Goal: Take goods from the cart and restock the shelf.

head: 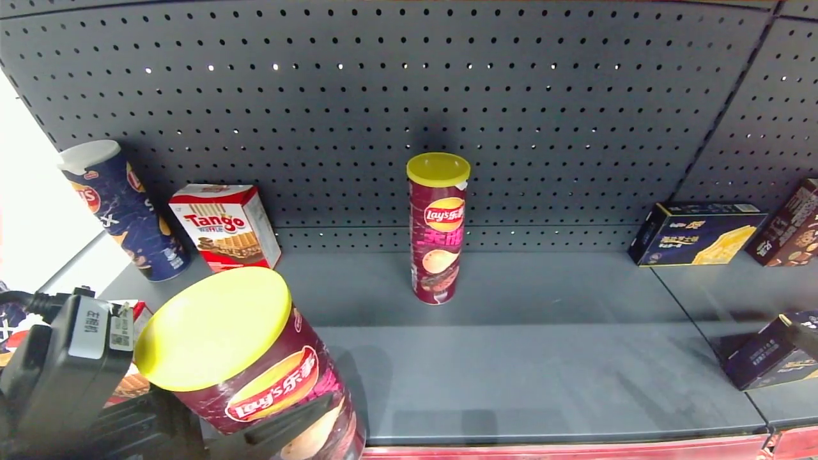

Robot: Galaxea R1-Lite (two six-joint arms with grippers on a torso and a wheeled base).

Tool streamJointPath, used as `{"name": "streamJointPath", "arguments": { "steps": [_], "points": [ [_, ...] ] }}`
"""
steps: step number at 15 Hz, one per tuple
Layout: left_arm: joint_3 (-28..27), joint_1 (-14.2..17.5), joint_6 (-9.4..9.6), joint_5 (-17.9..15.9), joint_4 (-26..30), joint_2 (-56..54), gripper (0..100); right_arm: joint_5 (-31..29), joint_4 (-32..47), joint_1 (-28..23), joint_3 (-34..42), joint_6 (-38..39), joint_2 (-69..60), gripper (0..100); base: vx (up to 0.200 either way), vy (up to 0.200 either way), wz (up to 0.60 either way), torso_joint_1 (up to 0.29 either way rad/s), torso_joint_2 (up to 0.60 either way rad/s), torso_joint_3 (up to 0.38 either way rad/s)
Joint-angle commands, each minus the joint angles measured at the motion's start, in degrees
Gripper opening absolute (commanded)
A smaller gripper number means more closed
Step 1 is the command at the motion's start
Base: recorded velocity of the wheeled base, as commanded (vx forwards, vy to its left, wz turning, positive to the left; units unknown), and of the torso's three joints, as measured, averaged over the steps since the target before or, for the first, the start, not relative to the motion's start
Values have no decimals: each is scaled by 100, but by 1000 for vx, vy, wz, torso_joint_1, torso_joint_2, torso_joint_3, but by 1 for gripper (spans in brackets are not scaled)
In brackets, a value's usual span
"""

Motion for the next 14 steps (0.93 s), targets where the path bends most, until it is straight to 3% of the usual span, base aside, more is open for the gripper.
{"name": "streamJointPath", "arguments": {
  "steps": [1, 6, 10, 14],
  "points": [
    [-2, 54, -5, -6, -3, -36, 0, 226, -768, 300, -151, -135, 1390, 100, 0, 0, 0, 0, 0, 0],
    [147, 63, -49, -6, -3, -185, 0, 1465, -1708, 300, -661, -214, 2832, 100, 0, 0, 0, 0, 0, 0],
    [156, 63, -49, 3, -3, -264, 0, 1755, -1752, 484, -1461, -399, 3658, 100, 0, 0, 0, 0, 0, 0],
    [156, 63, -58, 3, -3, -264, 0, 2493, -2183, 493, -1839, -768, 4414, 100, 0, 0, 0, 0, 0, 0]
  ]
}}
